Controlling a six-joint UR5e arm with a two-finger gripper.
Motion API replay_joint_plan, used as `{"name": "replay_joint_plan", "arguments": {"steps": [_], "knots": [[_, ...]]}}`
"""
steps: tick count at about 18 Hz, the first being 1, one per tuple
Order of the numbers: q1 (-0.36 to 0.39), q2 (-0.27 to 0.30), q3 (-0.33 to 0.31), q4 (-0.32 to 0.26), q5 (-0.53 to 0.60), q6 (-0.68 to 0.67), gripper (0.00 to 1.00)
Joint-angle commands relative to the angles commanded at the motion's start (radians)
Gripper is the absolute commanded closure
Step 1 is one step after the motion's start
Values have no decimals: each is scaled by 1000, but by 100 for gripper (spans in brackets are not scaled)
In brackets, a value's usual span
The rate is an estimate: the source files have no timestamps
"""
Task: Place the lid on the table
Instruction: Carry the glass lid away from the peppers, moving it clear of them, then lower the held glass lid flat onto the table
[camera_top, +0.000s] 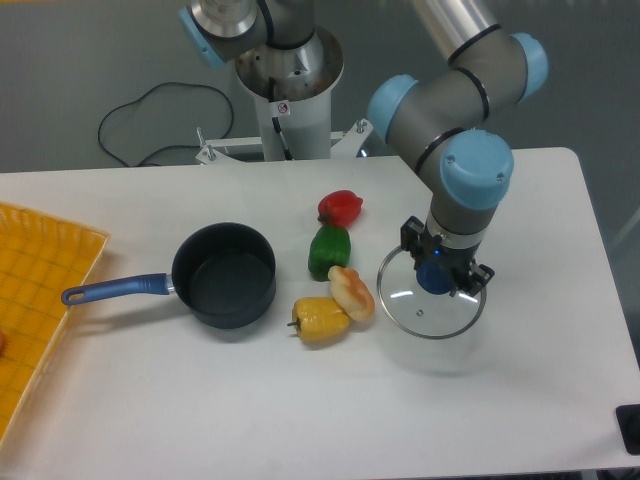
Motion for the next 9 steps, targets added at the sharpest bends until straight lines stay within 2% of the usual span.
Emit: {"name": "replay_joint_plan", "arguments": {"steps": [5, 9], "knots": [[8, -46, 28, 8, -2, 5, 54], [21, -84, 26, 61, -2, 12, 54]]}}
